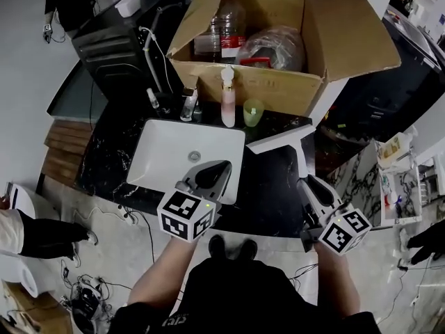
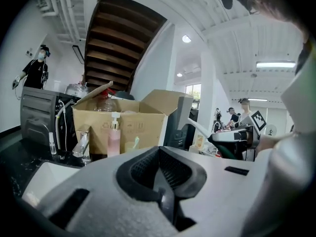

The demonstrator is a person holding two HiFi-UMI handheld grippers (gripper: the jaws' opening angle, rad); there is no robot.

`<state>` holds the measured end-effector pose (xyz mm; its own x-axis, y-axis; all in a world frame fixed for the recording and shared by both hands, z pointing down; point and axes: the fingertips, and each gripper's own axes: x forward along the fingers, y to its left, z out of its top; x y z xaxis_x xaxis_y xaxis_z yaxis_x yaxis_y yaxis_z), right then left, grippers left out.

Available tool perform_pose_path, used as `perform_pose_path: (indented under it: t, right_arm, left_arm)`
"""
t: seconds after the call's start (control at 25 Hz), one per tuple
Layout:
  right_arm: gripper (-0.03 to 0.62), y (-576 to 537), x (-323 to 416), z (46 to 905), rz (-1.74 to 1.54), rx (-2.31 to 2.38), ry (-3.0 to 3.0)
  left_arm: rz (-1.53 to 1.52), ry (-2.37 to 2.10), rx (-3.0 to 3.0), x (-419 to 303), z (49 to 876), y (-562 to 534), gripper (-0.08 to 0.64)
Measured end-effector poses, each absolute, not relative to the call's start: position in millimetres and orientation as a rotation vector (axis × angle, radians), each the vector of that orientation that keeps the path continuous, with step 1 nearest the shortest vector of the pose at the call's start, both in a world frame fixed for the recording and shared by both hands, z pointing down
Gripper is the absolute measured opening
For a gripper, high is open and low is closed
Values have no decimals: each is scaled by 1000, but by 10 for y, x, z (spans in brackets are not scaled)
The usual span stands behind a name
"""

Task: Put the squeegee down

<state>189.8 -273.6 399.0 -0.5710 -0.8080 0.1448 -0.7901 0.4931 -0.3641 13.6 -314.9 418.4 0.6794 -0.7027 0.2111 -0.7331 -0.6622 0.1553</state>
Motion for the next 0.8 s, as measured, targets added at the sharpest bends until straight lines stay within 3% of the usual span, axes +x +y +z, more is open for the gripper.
perform_pose_path:
  t: [0.8]
  right_arm:
    - [97,-3335,1881,5020,-744,-1652,2827]
  left_arm:
    - [227,-1053,2654,350,4443,-3371,9]
